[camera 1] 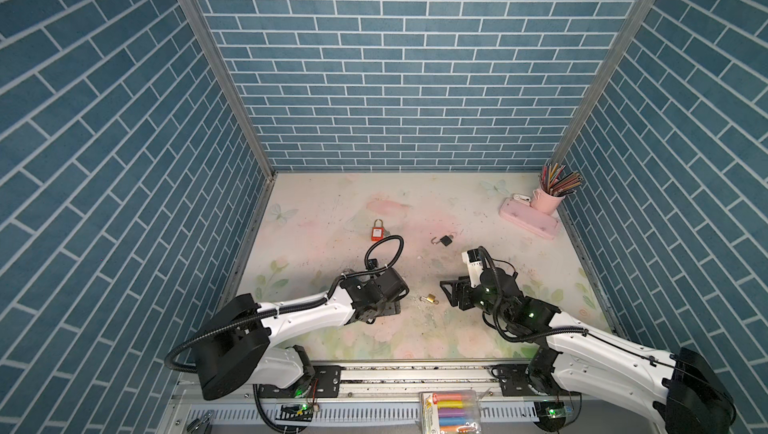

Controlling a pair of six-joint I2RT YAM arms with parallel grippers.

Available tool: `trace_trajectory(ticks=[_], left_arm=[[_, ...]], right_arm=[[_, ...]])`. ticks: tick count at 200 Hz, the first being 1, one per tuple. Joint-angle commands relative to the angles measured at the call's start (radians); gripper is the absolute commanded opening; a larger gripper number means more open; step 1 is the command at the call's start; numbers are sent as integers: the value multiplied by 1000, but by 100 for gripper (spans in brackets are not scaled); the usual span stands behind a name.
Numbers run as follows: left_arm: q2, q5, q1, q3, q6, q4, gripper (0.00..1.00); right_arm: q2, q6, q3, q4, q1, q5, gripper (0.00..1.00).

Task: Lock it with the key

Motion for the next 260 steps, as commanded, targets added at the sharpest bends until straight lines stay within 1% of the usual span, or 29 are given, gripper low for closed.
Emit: trace_trajectory(ticks=[1,34,64,92,115,148,186,232,250,260], left_arm=[[57,-27,-6,29,20,1,76],[136,-67,-7,85,34,-48,71],[170,-71,-8,101,30,-42,69],[204,-72,-10,118,26,-50,64],[221,-75,-14,127,23,-53,62],[238,-71,-13,132,25,-55,53],[244,-72,-14,133,27,-62,47],[241,-62,-20,129,34,-57,29],[220,-76,-28,135,71,-32,20],[197,-94,-36,141,119,0,18]], right_arm=[[13,35,-2,35,-8,-16,71],[40,28,11,46,-22,-27,72],[62,18,30,47,-36,-39,72],[67,10,36,47,-45,-47,72],[65,4,38,44,-50,-50,72],[61,5,36,44,-58,-48,72],[57,9,33,44,-61,-42,72],[59,5,47,46,-65,-40,71],[61,-1,70,34,-68,-45,71],[61,-6,91,18,-71,-49,71]])
